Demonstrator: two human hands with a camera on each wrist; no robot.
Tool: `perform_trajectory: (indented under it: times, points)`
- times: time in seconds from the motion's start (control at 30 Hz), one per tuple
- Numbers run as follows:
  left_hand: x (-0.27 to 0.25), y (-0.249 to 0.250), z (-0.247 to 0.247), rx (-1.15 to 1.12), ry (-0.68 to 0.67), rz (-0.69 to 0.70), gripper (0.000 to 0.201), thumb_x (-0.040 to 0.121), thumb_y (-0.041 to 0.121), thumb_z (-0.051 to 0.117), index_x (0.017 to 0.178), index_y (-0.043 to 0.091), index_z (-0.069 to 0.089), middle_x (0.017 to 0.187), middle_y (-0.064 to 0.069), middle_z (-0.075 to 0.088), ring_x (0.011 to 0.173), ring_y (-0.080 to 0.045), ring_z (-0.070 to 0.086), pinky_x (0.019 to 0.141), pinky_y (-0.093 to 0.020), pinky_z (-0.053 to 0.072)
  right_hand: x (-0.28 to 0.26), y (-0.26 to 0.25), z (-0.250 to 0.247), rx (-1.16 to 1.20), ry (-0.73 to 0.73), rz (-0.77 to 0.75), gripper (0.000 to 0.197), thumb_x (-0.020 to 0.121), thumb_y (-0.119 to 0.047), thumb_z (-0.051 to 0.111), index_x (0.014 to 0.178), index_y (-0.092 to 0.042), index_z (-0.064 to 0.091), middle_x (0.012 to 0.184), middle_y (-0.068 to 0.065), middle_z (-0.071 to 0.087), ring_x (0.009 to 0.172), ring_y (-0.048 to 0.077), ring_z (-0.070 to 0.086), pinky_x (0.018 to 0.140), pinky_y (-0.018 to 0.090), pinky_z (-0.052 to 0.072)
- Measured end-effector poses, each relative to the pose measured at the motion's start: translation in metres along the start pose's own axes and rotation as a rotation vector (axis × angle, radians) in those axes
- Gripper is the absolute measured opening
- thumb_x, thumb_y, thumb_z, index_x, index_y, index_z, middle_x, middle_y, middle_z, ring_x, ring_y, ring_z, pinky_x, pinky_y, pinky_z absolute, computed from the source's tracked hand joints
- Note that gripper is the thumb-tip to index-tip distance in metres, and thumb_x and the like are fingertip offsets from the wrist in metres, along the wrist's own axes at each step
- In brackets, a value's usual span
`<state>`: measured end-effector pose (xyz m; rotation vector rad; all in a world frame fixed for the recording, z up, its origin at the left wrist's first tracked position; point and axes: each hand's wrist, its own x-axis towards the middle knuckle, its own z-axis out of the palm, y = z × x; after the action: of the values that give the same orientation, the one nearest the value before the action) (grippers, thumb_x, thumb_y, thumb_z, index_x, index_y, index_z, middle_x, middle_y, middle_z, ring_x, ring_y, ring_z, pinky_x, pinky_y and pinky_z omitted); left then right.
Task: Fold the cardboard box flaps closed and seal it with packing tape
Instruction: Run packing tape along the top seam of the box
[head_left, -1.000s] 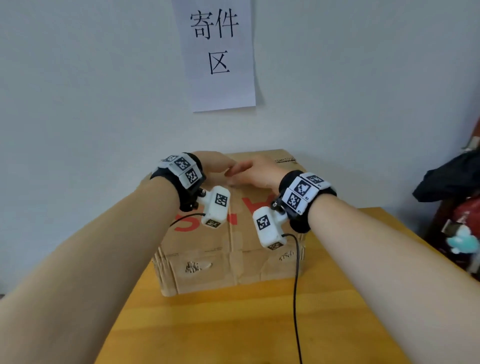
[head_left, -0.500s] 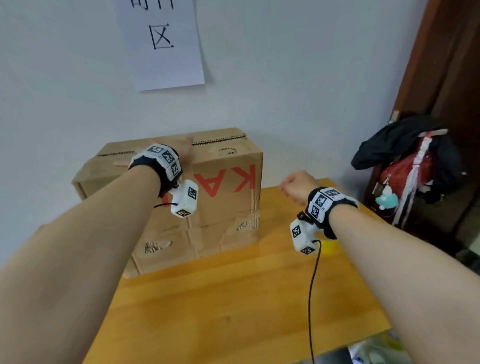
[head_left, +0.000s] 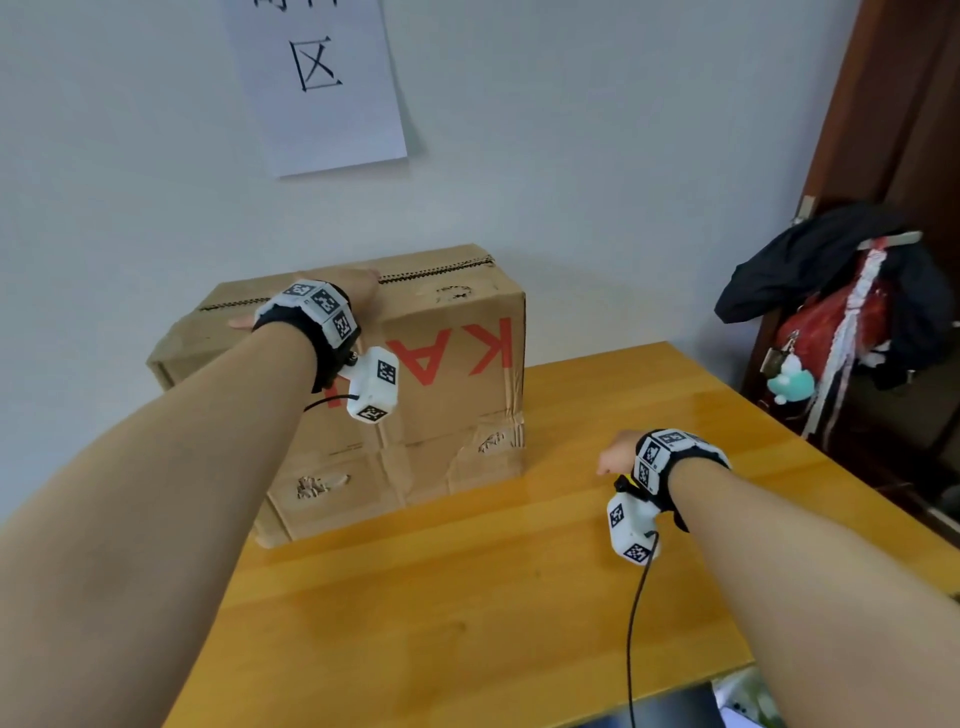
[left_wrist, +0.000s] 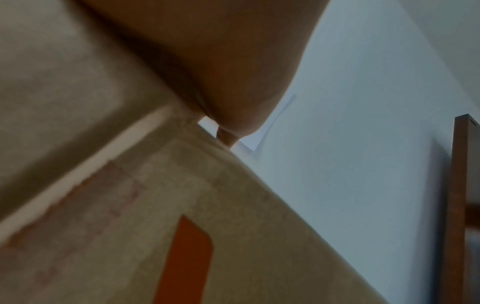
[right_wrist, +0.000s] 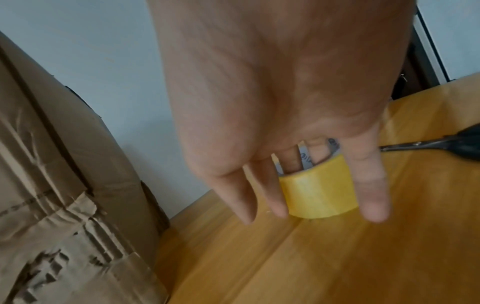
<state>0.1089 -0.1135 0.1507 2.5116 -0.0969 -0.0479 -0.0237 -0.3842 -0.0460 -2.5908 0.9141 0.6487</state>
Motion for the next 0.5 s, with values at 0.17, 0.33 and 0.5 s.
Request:
perform_trajectory:
  times: [0.17, 0.33, 0.5]
  points:
    - [0.003, -0.002, 0.0, 0.05, 0.006, 0.025, 0.055, 0.108, 0.04, 0.029, 0.149, 0.006, 0.039, 0.157, -0.016, 0.035, 0.142, -0.03, 0.037, 0.116, -0.035, 0.029, 0.006, 0.0, 0.003, 0.175, 0.142, 0.042, 0.028, 0.102, -0.019, 0.046, 0.076, -0.009, 0.054, 0.078, 0.005, 0.053, 0.058, 0.013, 0.039, 0.055, 0.021, 0.033]
    - [0.005, -0.005, -0.005, 0.047, -0.008, 0.053, 0.053, 0.108, 0.037, 0.029, 0.151, 0.007, 0.036, 0.158, -0.016, 0.032, 0.144, -0.03, 0.033, 0.114, -0.033, 0.025, -0.009, -0.016, -0.028, 0.806, 0.438, 0.02, 0.031, 0.103, -0.025, 0.04, 0.102, 0.0, 0.059, 0.091, 0.015, 0.059, 0.082, 0.032, 0.057, 0.076, 0.035, 0.048]
    - [0.021, -0.025, -0.027, -0.073, -0.035, 0.057, 0.059, 0.105, 0.045, 0.034, 0.146, 0.004, 0.042, 0.154, -0.016, 0.038, 0.141, -0.033, 0.036, 0.114, -0.038, 0.025, -0.053, -0.069, -0.091, 1.321, 0.785, -0.342, 0.026, 0.09, -0.022, 0.052, 0.076, -0.026, 0.074, 0.094, 0.006, 0.072, 0.085, 0.028, 0.066, 0.084, 0.052, 0.057]
